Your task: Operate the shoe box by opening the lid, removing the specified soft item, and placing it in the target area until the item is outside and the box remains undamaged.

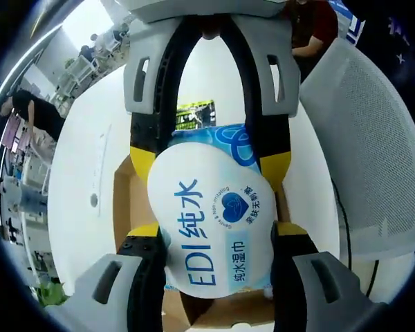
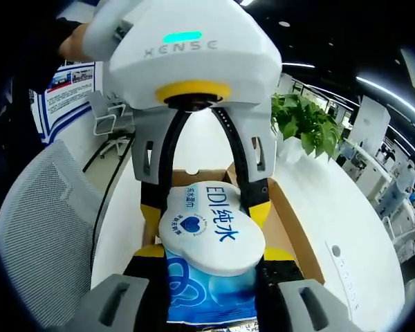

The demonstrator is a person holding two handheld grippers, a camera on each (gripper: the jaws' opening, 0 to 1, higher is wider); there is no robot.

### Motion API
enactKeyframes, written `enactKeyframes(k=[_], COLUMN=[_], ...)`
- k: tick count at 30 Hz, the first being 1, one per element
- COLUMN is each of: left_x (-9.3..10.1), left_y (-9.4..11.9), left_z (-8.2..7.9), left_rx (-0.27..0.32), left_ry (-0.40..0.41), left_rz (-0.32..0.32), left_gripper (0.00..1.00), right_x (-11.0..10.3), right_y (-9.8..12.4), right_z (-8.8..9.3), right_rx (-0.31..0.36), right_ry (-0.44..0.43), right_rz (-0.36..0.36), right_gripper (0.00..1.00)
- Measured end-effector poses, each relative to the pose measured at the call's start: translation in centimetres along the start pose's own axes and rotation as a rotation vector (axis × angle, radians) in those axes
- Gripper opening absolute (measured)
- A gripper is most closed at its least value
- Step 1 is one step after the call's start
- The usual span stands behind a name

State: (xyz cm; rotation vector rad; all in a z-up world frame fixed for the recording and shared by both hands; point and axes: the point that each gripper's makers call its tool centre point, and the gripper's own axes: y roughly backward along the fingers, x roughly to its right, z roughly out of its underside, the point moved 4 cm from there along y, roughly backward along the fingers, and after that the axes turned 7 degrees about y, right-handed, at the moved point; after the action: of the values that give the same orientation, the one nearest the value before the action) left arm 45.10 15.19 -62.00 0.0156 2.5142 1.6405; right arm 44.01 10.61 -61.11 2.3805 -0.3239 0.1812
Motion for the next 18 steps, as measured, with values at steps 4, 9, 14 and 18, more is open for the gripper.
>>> enactKeyframes(k=[4,9,14,18], left_x=[0.0,-0.1,-0.2,-0.2], left_y=[-0.4,-0.8,-1.0,-1.3], left_z=[-1.0,-2.4,-3.9,-4.9], left_rx=[-0.001,0.004,0.011,0.015], left_ry=[-0.011,-0.021,-0.034,-0.043], left_rz=[0.006,0.008,0.006,0.008], left_gripper=[0.61,0.61,0.61,0.61], right_x=[0.0,0.3,0.5,0.7], right_y=[0.8,2.0,3.3,4.3], right_z=[0.6,1.3,2.0,2.6], right_rx=[-0.005,-0.008,-0.009,-0.011], right_ry=[-0.008,-0.013,-0.015,-0.018], right_rz=[0.008,0.018,0.031,0.04], right_gripper=[0.44,0.44,0.44,0.44])
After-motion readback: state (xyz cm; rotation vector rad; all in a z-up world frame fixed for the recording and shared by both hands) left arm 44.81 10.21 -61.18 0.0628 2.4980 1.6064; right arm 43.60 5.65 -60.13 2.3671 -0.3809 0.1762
